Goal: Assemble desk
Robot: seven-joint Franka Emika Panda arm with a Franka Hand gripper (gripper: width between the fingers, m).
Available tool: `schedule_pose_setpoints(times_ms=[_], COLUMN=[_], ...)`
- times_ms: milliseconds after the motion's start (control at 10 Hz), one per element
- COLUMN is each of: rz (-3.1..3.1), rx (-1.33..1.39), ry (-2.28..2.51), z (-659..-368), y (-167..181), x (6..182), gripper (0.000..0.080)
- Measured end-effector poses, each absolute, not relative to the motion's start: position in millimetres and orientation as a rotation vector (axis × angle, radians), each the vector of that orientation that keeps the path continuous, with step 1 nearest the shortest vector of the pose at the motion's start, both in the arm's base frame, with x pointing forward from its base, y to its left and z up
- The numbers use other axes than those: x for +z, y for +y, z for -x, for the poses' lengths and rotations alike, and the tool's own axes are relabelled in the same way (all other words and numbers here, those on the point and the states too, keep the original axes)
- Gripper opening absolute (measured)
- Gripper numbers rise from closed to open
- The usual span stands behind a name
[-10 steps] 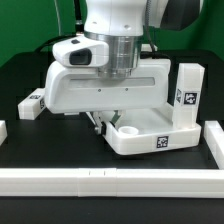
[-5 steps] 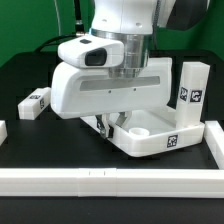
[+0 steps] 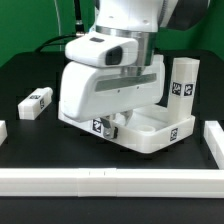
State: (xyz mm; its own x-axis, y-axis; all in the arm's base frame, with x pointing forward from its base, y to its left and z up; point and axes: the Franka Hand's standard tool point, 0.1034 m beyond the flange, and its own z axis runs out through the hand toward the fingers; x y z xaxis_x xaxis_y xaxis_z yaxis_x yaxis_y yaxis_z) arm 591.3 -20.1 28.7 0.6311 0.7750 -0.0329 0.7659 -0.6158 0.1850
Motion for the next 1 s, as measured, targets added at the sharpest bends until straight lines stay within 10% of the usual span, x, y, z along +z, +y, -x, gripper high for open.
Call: schedule_pose_setpoints(times_ms=[1000], rz=[-2.296], rx=[0.0], ry=[1.817], z=[-613.4], y=[6.0], x=[29.2], gripper=[0.0061])
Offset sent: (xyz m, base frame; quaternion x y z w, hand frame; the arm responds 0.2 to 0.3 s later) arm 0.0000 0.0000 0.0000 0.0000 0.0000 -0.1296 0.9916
